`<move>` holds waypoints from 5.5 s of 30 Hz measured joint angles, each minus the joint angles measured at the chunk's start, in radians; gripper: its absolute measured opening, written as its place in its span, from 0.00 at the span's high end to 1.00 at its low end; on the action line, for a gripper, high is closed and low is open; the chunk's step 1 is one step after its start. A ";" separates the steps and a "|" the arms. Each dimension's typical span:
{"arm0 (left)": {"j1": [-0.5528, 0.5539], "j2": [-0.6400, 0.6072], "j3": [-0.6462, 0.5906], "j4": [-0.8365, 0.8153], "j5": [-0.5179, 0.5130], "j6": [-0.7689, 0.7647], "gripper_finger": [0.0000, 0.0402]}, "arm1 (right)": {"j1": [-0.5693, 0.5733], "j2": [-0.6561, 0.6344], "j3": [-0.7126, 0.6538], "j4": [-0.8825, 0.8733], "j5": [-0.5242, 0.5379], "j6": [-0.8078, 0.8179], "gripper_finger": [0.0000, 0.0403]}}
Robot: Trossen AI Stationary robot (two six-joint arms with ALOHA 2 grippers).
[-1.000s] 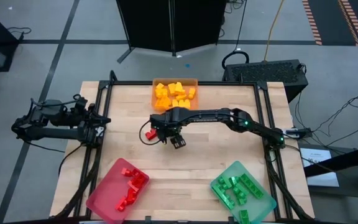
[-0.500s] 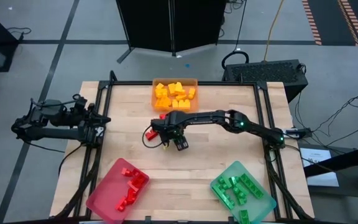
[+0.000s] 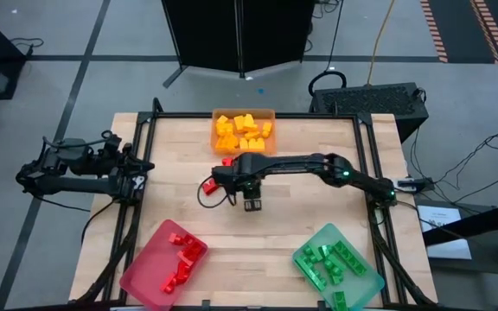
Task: Sort blocks
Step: Put the green 2 stud game piece into the light green bin, then put the yellow 1 stud game piece into the orange bin, then put the red 2 stud game piece into the pink bin
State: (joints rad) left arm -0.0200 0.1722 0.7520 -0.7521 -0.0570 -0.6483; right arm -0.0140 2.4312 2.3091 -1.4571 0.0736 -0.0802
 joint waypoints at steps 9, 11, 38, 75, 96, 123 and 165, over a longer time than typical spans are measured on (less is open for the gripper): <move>0.000 0.000 0.000 0.001 0.030 -0.001 0.99 | 0.220 -0.261 -0.046 -0.113 -0.098 0.470 0.71; 0.000 0.000 0.000 0.001 0.043 -0.001 0.99 | 0.292 -0.336 -0.098 -0.114 -0.079 0.620 0.71; 0.000 0.000 0.000 0.002 0.046 0.000 0.99 | 0.768 -0.792 -1.096 0.597 -0.126 1.941 0.65; 0.000 0.000 0.000 0.000 0.022 0.008 0.99 | -0.066 -0.210 -0.381 0.912 0.126 0.416 0.20; 0.000 0.000 0.000 -0.063 0.022 0.004 0.99 | -0.118 0.101 -0.059 0.650 0.125 0.298 0.20; 0.000 0.000 0.000 -0.069 0.022 0.007 0.99 | -0.051 0.099 -0.048 0.504 0.073 0.414 0.78; 0.000 0.000 0.000 -0.069 0.021 0.002 0.99 | -0.418 -0.053 0.043 0.334 0.100 0.594 0.29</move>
State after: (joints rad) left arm -0.0200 0.1723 0.7525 -0.8207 -0.0364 -0.6468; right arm -0.4320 2.3780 2.3522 -1.1231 0.1731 0.5136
